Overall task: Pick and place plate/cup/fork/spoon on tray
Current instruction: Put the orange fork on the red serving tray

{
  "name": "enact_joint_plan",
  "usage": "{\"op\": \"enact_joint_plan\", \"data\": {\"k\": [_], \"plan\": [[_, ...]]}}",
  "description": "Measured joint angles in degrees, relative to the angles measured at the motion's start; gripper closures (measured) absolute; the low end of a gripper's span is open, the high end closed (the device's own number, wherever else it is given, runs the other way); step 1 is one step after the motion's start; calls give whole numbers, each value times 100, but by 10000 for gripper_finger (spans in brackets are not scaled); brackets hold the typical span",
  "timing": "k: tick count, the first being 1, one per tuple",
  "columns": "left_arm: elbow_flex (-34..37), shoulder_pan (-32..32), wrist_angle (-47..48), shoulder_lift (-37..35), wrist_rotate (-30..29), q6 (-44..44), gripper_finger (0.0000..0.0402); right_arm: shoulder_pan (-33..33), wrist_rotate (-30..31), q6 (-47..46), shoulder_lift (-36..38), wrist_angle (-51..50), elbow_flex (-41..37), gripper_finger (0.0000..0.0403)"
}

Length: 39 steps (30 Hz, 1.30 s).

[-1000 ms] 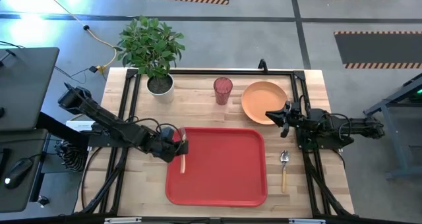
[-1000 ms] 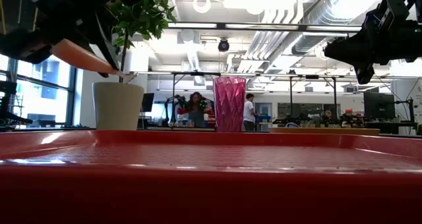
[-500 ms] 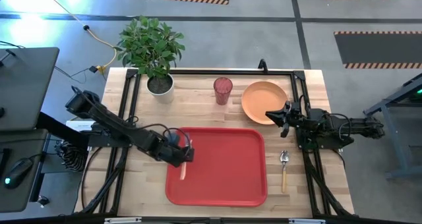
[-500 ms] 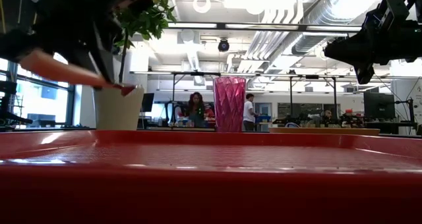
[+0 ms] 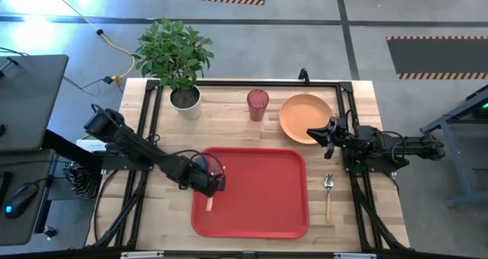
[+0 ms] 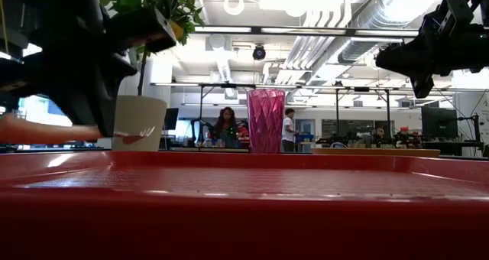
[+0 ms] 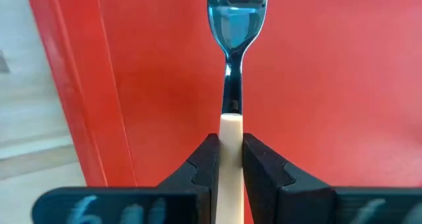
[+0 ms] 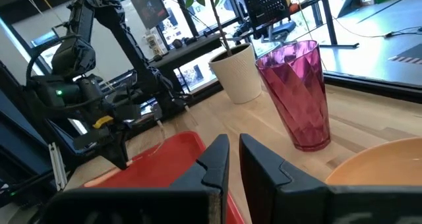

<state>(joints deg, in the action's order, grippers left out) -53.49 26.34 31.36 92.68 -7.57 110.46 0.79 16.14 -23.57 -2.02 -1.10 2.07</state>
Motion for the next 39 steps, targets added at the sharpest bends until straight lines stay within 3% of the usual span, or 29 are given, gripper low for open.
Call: {"op": "enact_joint_plan", "data": {"k": [22,39], "plan": [[4,81,23,498,194,187,359,1,2,0,-64,0,2,375],[4,81,-1,499,309,183,315,0,0,0,-64,0,1,375]]}}
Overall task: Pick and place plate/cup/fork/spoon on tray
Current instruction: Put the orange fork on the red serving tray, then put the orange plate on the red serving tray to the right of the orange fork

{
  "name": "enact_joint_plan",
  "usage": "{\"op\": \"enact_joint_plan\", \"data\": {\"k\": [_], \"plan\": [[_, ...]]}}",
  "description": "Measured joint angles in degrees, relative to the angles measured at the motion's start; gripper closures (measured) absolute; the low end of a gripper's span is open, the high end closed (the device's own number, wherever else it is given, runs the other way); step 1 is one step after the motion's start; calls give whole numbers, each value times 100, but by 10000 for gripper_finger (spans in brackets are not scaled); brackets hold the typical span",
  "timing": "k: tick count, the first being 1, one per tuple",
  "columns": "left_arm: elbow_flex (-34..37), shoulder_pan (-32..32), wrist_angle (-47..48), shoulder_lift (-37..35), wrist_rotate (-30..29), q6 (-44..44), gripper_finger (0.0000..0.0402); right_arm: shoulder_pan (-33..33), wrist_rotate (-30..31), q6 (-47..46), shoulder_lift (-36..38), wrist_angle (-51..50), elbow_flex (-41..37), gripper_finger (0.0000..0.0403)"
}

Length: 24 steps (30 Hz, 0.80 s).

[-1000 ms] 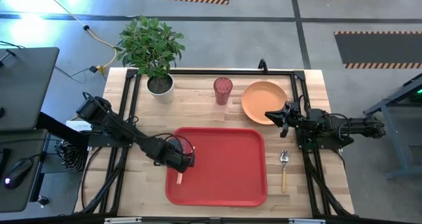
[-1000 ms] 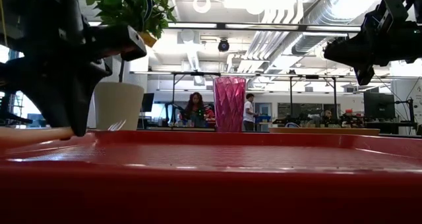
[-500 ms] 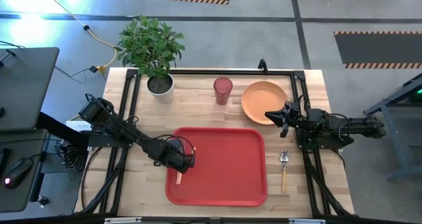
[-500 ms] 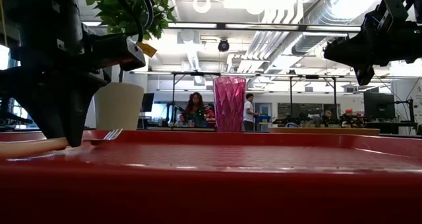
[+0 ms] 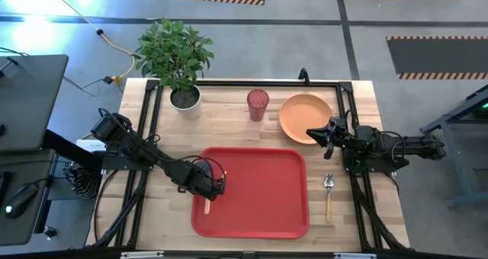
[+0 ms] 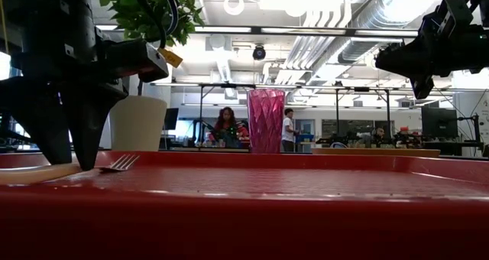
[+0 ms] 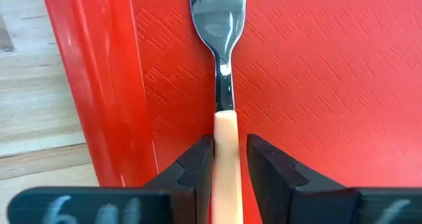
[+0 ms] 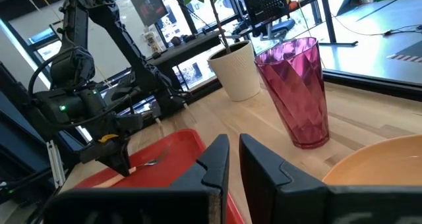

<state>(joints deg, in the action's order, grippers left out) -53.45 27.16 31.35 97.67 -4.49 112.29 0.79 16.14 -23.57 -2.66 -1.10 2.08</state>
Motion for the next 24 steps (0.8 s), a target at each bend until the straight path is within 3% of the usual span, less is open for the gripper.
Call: {"op": "enact_joint_plan", "data": {"k": [18,24], "plan": [[0,-4,395,-725,-74,-185,314,1,0,-2,1,20,-1,375],[0,-11,446,-1176,-464,-473,314,1,-1,-3,-1,855,-1,375]]}}
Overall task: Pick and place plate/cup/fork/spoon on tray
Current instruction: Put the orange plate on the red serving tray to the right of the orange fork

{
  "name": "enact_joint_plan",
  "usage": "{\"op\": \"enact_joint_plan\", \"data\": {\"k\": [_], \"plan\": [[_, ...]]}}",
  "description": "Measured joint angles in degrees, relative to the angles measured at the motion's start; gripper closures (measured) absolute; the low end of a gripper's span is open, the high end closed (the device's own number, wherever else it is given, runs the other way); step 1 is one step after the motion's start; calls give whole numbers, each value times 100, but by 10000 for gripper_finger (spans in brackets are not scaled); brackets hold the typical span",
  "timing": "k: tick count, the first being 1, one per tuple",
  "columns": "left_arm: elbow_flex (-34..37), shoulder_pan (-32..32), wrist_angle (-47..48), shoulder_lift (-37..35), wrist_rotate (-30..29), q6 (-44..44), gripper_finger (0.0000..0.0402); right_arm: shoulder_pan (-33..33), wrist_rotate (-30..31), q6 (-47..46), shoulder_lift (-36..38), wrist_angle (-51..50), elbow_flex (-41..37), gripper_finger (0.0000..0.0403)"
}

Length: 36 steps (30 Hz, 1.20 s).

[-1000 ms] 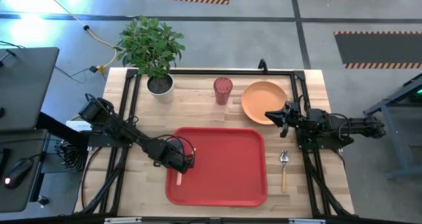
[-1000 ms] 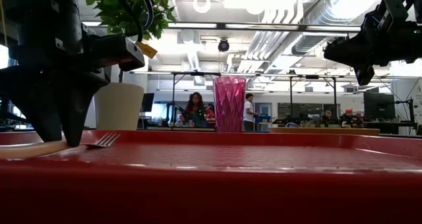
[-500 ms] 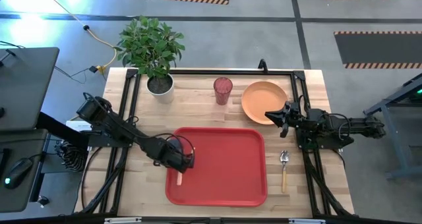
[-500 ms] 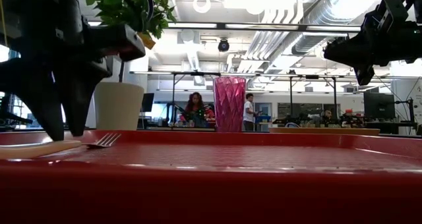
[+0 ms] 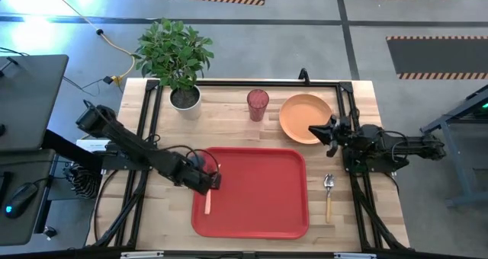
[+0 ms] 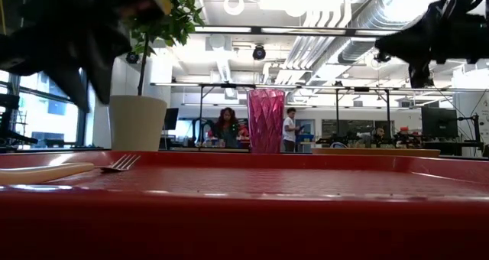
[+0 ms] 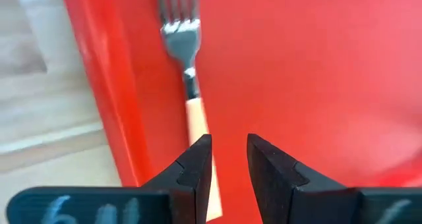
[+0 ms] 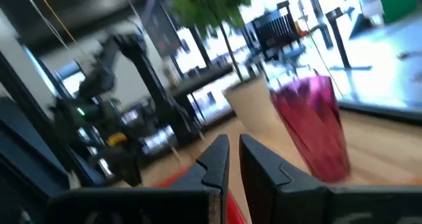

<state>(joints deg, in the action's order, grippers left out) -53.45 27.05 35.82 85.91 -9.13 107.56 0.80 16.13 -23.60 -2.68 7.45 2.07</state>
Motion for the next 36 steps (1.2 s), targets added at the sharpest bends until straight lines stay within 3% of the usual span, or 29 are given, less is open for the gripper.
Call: {"op": "enact_joint_plan", "data": {"k": [13,19,23,29,32,36], "plan": [[-2,-133,-14,-1317,-1808,-1498,314,0,4,300,7,2213,0,375],[-2,-371,-12,-1867,-2171,-2424,314,0,11,765,8,3305,8,375],[-2,-523,-179,-2136,-2292,-3152,314,0,236,1228,4,3370,295,375],[0,-687,-903,-2341,-2321,-4608,314,0,808,1708,-115,2250,1223,375],[0,-727,-1299,-2384,-2323,-5326,314,0,1247,1511,-286,761,1931,375],[0,-765,-1584,-2394,-2316,-6067,314,-1,1772,595,-711,-1534,2931,375]]}}
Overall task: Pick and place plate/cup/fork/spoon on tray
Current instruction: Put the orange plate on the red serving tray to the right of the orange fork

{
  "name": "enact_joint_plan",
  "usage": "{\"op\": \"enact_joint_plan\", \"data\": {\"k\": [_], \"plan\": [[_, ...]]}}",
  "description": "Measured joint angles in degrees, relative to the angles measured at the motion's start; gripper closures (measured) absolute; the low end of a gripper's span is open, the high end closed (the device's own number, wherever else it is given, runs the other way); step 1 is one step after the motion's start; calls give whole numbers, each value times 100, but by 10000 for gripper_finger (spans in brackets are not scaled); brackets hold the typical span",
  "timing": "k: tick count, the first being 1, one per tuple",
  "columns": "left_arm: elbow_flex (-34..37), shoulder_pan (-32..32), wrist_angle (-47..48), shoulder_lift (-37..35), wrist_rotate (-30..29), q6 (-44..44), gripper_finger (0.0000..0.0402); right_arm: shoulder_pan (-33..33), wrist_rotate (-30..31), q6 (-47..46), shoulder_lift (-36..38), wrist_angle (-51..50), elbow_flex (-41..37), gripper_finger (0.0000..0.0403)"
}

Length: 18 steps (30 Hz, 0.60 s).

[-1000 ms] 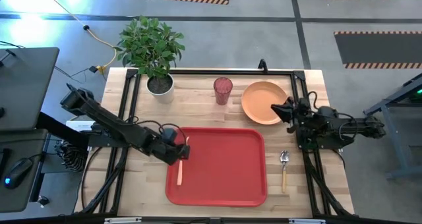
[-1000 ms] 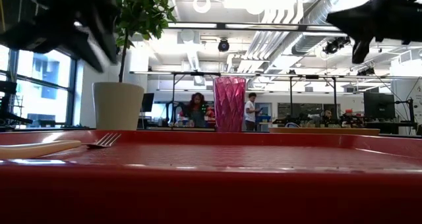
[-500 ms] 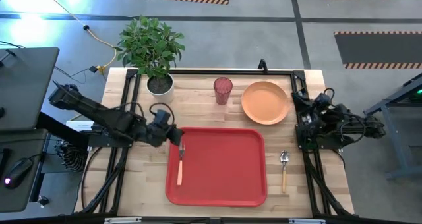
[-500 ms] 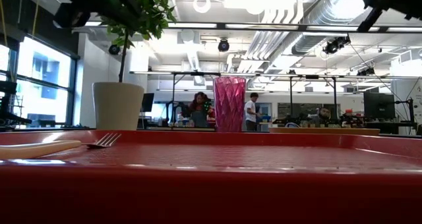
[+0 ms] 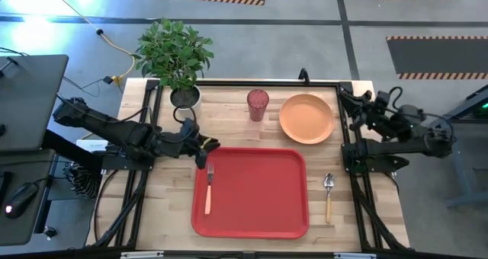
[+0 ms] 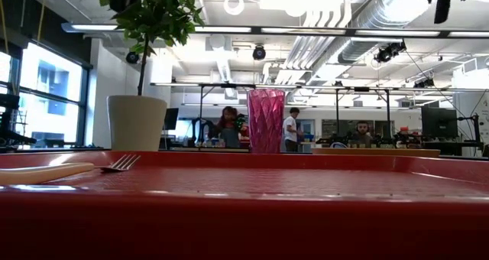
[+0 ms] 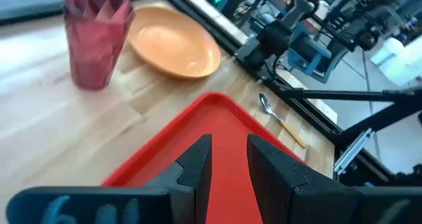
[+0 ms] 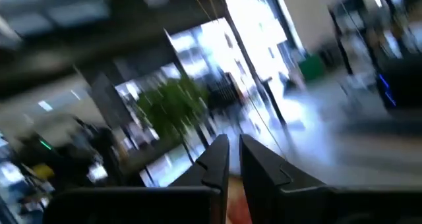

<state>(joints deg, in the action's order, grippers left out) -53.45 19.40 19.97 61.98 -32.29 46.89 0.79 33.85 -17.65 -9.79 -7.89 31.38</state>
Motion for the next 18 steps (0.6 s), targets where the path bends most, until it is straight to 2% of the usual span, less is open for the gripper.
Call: {"op": "enact_joint_plan", "data": {"k": [4,8,13,18], "plan": [[0,-1,-69,0,-2,-418,314,-1,60,-1004,-608,-1793,784,375],[0,-1,-81,0,-2,-640,314,-1,-50,-1586,-1217,-2887,1270,375],[0,-1,-93,0,-4,-710,314,-1,-467,-2131,-1924,-3756,1588,375],[0,-1,-93,0,-2,-710,314,-1,-967,-2138,-2575,-4149,1623,375]]}}
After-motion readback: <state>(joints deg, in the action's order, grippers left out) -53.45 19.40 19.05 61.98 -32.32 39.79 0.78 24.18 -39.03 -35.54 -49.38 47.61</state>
